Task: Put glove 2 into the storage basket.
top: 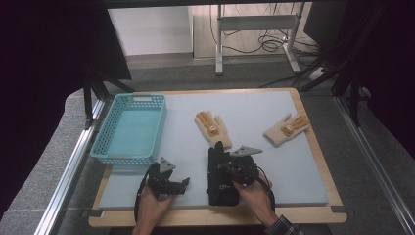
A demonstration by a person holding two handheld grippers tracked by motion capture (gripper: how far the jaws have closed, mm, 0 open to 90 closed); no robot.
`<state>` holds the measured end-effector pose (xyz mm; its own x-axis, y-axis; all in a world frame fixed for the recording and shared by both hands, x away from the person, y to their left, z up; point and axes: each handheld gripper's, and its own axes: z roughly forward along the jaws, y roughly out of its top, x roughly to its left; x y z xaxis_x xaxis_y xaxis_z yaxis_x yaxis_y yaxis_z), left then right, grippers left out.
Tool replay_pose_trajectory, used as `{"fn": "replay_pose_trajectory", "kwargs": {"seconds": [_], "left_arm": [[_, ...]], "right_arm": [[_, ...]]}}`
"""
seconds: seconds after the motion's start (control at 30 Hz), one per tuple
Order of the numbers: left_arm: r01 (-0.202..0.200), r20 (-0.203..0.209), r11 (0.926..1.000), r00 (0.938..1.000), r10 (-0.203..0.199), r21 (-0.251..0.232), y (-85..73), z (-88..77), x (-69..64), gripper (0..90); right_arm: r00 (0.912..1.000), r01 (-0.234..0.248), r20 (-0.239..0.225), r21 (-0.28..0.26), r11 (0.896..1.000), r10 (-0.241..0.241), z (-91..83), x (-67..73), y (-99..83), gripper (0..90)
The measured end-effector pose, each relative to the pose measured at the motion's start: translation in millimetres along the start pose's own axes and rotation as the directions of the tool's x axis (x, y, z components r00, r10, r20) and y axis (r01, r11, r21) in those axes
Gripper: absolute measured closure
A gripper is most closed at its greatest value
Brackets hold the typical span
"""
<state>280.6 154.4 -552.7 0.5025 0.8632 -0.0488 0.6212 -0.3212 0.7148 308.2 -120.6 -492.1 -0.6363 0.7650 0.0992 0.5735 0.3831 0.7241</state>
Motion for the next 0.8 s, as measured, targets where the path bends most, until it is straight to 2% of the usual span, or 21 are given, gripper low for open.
{"fn": "replay_pose_trajectory", "kwargs": {"seconds": [0.07, 0.1, 0.2, 0.23, 0.3, 0.37, 0.4, 0.43, 0.5, 0.57, 0.63, 0.67, 0.8], "left_arm": [[0.0, 0.0, 1.0, 1.0, 0.0, 0.0, 0.0, 0.0, 0.0, 4.8], [0.0, 0.0, 1.0, 1.0, 0.0, 0.0, 0.0, 0.0, 0.0, 4.8], [0.0, 0.0, 1.0, 1.0, 0.0, 0.0, 0.0, 0.0, 0.0, 4.8], [0.0, 0.0, 1.0, 1.0, 0.0, 0.0, 0.0, 0.0, -0.1, 4.8], [0.0, 0.0, 1.0, 1.0, 0.0, 0.0, 0.0, 0.0, 0.0, 4.8], [0.0, 0.0, 1.0, 1.0, 0.0, 0.0, 0.0, 0.0, -0.1, 4.8], [0.0, 0.0, 1.0, 1.0, 0.0, 0.0, 0.0, 0.0, -0.1, 4.8], [0.0, -0.001, 1.0, 1.0, 0.0, 0.0, -0.1, 0.0, -0.1, 4.8], [-0.003, -0.001, 1.0, 1.0, 0.003, 0.002, 0.0, -0.2, 0.1, 4.8], [-0.003, 0.0, 1.0, 1.0, 0.003, 0.002, 0.0, -0.2, 0.1, 4.8], [-0.003, 0.0, 1.0, 1.0, 0.003, 0.002, -0.1, -0.2, 0.1, 4.8], [-0.003, 0.0, 1.0, 1.0, 0.003, 0.002, -0.1, -0.2, 0.1, 4.8], [-0.002, 0.0, 1.0, 1.0, 0.002, 0.002, -0.1, -0.2, 0.1, 4.8]], "right_arm": [[0.9994, -0.014, -0.031, -0.01, 1.0, 0.014, 3.4, -5.3, -7.5, 73.7], [0.9989, -0.008, -0.046, -0.016, 1.0, 0.007, 1.8, -8.1, -7.1, 66.7], [0.9981, 0.004, -0.062, -0.03, 1.0, -0.006, -3.2, -13.8, -5.0, 62.3], [0.998, 0.016, -0.06, -0.045, 0.999, -0.018, -9.3, -21.8, -3.0, 61.8], [0.9977, 0.014, -0.066, -0.052, 0.999, -0.017, -12.6, -26.6, -2.5, 62.2], [0.9962, 0.005, -0.086, -0.061, 0.998, -0.011, -20.8, -39.9, -4.7, 71.1], [0.9962, 0.005, -0.086, -0.061, 0.998, -0.011, -20.8, -39.9, -4.7, 71.1], [0.9955, 0.009, -0.094, -0.047, 0.999, -0.014, -25.5, -44.3, -9.0, 75.7], [0.9946, 0.021, -0.101, -0.035, 0.999, -0.024, -28.5, -47.5, -15.6, 78.4], [0.9941, 0.027, -0.104, -0.024, 0.999, -0.029, -29.3, -48.8, -18.2, 79.1], [0.9916, 0.042, -0.123, 0.012, 0.999, -0.04, -29.4, -52.4, -32.1, 79.8], [0.9916, 0.042, -0.123, 0.012, 0.999, -0.04, -29.4, -52.4, -32.1, 79.8], [0.9847, 0.08, -0.158, 0.046, 0.996, -0.072, -26.7, -51.1, -46.1, 79.7]]}}
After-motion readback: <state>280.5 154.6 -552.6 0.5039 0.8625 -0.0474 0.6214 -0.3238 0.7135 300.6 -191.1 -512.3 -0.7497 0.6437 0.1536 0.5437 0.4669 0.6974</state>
